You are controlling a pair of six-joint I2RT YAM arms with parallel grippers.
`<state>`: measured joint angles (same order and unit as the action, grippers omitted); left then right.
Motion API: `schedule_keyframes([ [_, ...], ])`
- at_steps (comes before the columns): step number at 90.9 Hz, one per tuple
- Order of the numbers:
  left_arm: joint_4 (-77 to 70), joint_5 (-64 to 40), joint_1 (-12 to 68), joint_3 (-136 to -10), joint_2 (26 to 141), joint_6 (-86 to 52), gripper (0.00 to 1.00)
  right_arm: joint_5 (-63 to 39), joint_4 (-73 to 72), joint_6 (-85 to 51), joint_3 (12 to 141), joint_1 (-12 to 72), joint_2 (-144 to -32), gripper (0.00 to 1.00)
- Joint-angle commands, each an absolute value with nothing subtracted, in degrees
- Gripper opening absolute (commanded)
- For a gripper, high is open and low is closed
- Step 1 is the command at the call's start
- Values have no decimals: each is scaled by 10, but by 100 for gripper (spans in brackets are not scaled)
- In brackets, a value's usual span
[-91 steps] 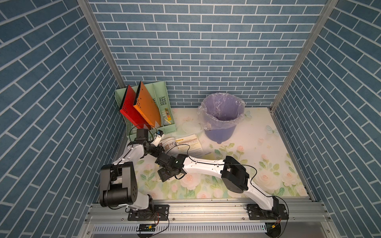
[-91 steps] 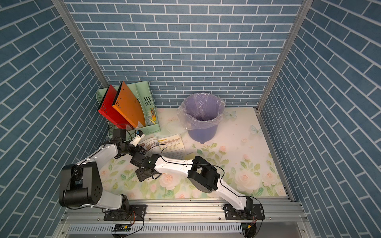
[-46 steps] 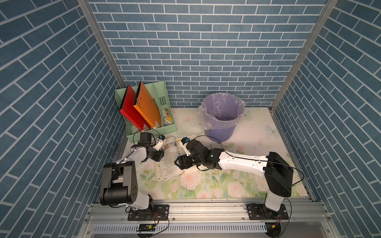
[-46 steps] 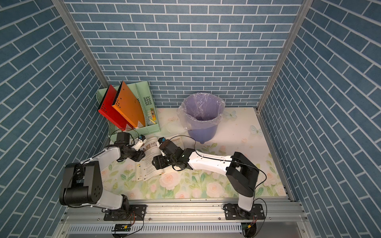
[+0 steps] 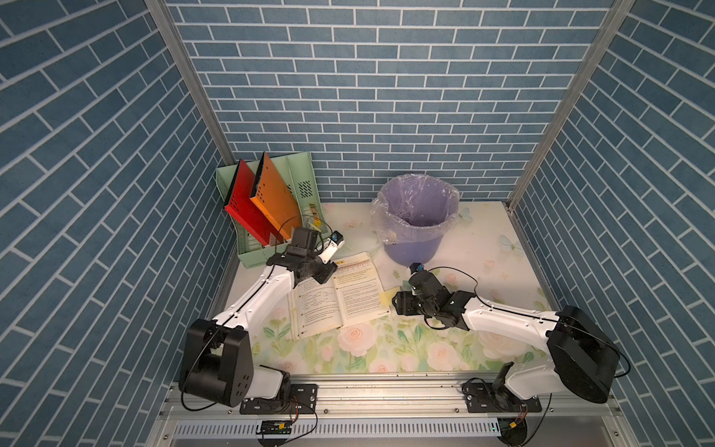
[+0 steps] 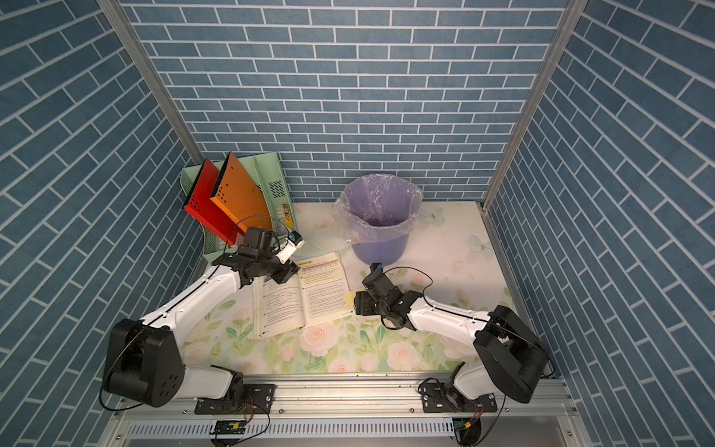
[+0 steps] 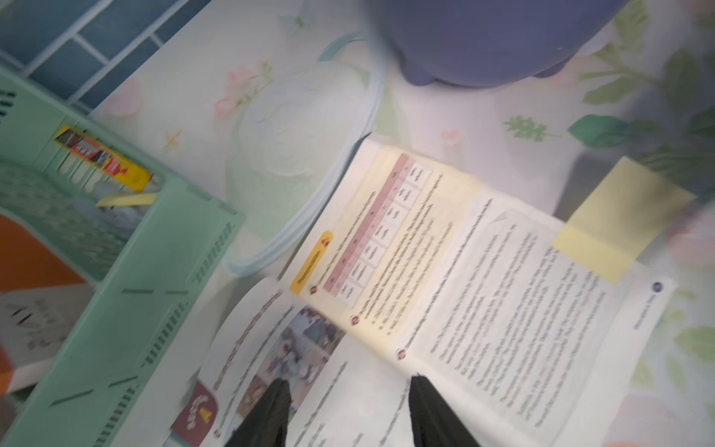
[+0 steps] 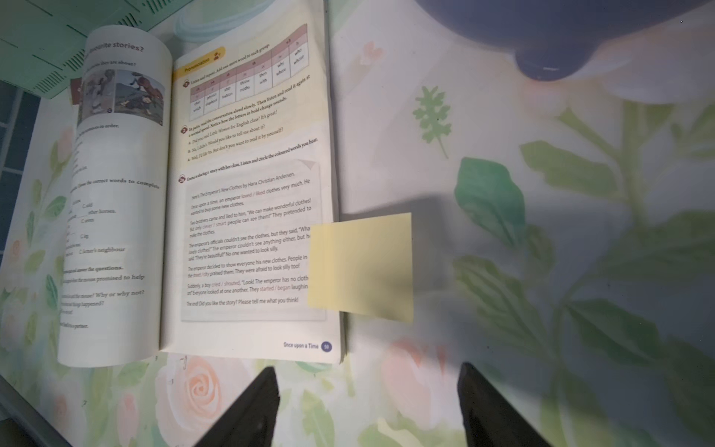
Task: Peel off the used sticky note
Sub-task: Adjust the book at the center of the board.
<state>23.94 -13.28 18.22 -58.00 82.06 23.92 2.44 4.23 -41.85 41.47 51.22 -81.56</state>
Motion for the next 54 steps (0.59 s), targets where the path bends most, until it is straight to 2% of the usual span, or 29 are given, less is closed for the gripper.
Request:
schedule_keyframes([
  [1,231,-129,235,-581,882,185,54,35,5,-435,402,508,-816,74],
  [19,179,-113,290,-563,946,175,53,12,-52,-446,355,485,-803,74],
  [33,170,-117,314,-550,959,184,52,-18,-99,-453,321,464,-788,74],
  [54,159,-90,354,-499,949,213,51,-12,-89,-442,314,455,-780,74],
])
